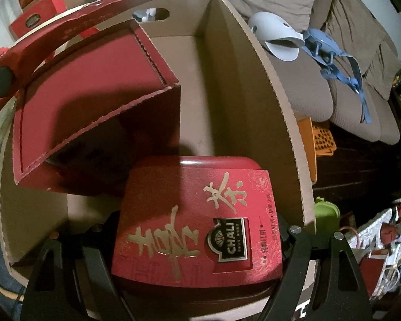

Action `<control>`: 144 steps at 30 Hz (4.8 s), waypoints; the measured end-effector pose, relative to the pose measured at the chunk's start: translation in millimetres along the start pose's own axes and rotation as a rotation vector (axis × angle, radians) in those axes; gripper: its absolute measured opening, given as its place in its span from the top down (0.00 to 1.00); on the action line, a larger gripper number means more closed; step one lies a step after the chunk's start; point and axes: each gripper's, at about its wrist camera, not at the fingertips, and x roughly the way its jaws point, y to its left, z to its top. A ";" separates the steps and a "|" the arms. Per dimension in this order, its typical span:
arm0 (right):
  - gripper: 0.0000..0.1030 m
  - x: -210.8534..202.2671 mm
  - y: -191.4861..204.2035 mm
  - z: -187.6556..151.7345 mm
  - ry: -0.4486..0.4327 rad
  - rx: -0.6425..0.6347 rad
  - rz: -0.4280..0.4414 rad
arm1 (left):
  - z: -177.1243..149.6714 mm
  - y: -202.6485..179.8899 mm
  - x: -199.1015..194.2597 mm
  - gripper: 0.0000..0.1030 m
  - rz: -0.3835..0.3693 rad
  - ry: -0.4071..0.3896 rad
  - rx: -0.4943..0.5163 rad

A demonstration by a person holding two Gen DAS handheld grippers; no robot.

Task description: Organize objects

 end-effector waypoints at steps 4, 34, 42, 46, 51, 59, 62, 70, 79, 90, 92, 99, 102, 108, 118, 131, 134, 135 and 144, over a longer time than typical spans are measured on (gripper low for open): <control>0.19 -0.1 -0.6 -0.1 -0.002 -0.001 0.009 | -1.7 -4.2 -1.4 0.72 -0.010 0.001 0.017; 0.25 -38.3 -25.7 5.0 -0.165 0.106 0.059 | -11.0 -44.8 20.1 0.72 -0.280 0.150 0.009; 0.26 -39.2 -24.6 3.2 -0.163 0.098 0.049 | -13.3 -51.3 25.9 0.72 -0.255 0.147 0.021; 0.26 -39.4 -24.9 4.1 -0.165 0.108 0.053 | -13.2 -55.0 27.1 0.72 -0.227 0.123 0.041; 0.26 -39.8 -23.2 3.7 -0.166 0.104 0.049 | -10.0 -60.6 26.7 0.71 -0.117 0.072 0.077; 0.26 -42.9 -26.8 2.3 -0.173 0.110 0.062 | -4.5 -45.0 29.8 0.70 -0.029 0.012 0.042; 0.26 -45.9 -27.1 2.4 -0.183 0.111 0.059 | 0.4 -40.3 30.5 0.69 -0.009 -0.020 0.016; 0.25 -48.9 -27.2 2.6 -0.189 0.117 0.066 | 12.6 -34.6 40.4 0.67 0.079 -0.086 0.005; 0.25 -49.9 -29.0 2.2 -0.189 0.121 0.068 | 30.1 -24.7 48.1 0.66 0.078 -0.095 -0.040; 0.25 -52.4 -29.5 2.2 -0.177 0.105 0.076 | 26.7 -30.3 25.8 0.63 -0.074 -0.101 0.003; 0.25 -53.4 -27.0 1.9 -0.172 0.096 0.073 | 25.1 -37.3 28.9 0.62 -0.078 -0.062 0.046; 0.25 -53.5 -24.2 2.2 -0.170 0.086 0.075 | 16.0 -51.3 40.3 0.62 -0.077 -0.041 0.079; 0.25 -54.2 -26.1 2.3 -0.172 0.093 0.075 | 13.6 -55.1 41.5 0.62 -0.082 -0.041 0.077; 0.25 -53.1 -21.4 2.5 -0.157 0.081 0.072 | 5.7 -59.0 44.5 0.61 -0.091 -0.054 0.043; 0.25 -51.1 -19.2 1.3 -0.146 0.068 0.073 | 3.2 -54.0 45.5 0.57 -0.067 -0.023 0.030; 0.25 -60.9 -14.4 2.1 -0.171 0.058 0.082 | 4.5 -6.3 -18.8 0.34 -0.057 -0.147 -0.104; 0.25 -70.9 -15.1 3.2 -0.217 0.066 0.090 | 3.0 7.5 -35.0 0.30 -0.009 -0.205 -0.119; 0.25 -74.6 -15.4 4.1 -0.234 0.073 0.097 | 3.5 11.8 -39.3 0.29 -0.004 -0.204 -0.118; 0.23 -95.1 -10.4 15.4 -0.310 0.122 0.118 | -4.6 36.2 -66.7 0.21 0.018 -0.196 -0.105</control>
